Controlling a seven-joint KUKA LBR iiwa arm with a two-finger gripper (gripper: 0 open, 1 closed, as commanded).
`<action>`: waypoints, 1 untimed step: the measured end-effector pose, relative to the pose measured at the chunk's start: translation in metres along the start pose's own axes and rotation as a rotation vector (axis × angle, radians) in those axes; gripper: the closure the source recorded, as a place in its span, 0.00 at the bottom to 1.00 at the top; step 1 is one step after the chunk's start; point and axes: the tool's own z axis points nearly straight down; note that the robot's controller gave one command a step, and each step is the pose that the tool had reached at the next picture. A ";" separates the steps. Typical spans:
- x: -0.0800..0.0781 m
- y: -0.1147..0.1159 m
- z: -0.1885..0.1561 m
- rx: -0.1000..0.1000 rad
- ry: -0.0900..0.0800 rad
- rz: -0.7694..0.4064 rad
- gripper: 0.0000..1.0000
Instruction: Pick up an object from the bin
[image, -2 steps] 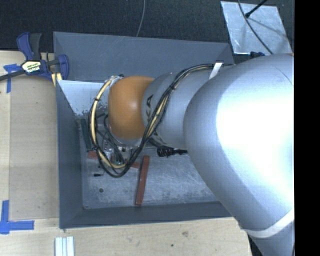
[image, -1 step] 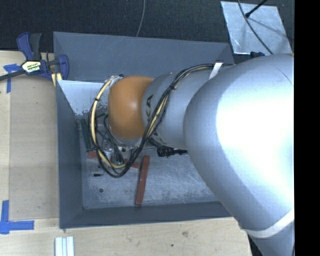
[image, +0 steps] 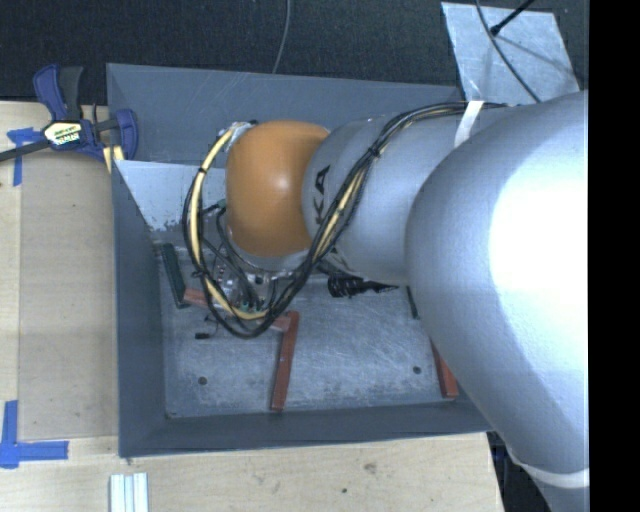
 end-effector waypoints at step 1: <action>-0.001 0.000 -0.024 -0.001 -0.002 0.000 1.00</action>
Offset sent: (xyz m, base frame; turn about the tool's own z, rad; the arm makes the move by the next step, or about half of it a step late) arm 0.0000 0.0000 0.0648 0.0000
